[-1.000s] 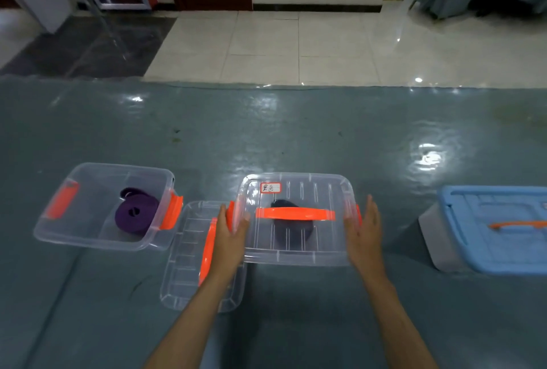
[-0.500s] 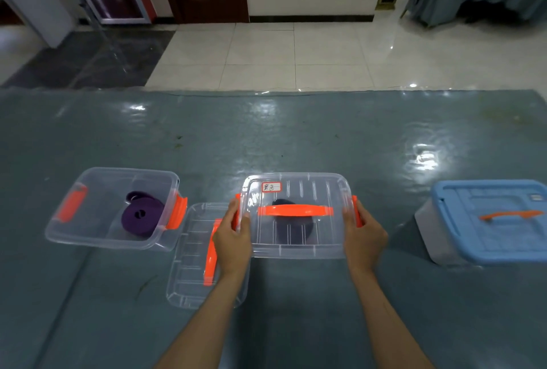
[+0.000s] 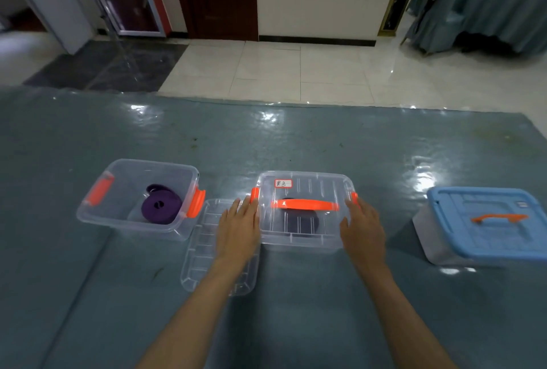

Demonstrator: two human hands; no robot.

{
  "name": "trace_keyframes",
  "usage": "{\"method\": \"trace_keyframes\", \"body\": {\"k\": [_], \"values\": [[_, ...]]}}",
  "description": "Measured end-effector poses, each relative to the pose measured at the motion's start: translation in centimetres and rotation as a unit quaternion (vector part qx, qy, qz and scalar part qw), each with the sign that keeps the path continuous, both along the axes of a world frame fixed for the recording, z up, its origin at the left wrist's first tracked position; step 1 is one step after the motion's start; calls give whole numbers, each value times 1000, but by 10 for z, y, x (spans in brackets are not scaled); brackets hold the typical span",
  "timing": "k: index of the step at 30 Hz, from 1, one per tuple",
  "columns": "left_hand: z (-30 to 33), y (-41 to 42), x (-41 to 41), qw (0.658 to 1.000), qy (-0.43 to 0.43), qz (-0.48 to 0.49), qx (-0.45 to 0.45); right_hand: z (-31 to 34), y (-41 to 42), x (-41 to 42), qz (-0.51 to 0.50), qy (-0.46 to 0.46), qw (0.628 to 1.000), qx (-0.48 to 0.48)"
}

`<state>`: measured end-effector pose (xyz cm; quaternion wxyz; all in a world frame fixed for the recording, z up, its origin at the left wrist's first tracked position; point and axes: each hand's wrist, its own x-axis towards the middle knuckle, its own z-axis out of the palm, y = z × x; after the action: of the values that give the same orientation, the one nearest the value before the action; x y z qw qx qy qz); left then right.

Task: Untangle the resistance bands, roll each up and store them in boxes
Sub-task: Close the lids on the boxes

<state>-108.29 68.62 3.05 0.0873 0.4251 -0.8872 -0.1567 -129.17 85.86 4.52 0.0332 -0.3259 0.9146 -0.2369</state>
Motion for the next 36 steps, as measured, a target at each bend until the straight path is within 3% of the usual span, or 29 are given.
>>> {"method": "trace_keyframes", "body": {"k": [6,8,15,18,22,27,36], "values": [[22,13,69,997,-54,-21,-51,23,-16,85,168,75,982,-38],[29,10,94,998,-16,-10,-56,20,-29,120,217,65,973,-40],[24,-41,185,997,-45,48,-40,-16,-83,209,317,-11,948,6],[20,-74,218,996,-48,48,-49,-37,-113,235,283,-62,956,50],[5,-120,259,992,-104,42,-50,-61,-149,253,164,-145,971,93],[-20,-147,298,995,-94,-2,-30,-85,-185,275,21,-198,980,13],[-31,-160,313,996,-56,-35,57,-94,-206,278,-85,-183,977,74]]}}
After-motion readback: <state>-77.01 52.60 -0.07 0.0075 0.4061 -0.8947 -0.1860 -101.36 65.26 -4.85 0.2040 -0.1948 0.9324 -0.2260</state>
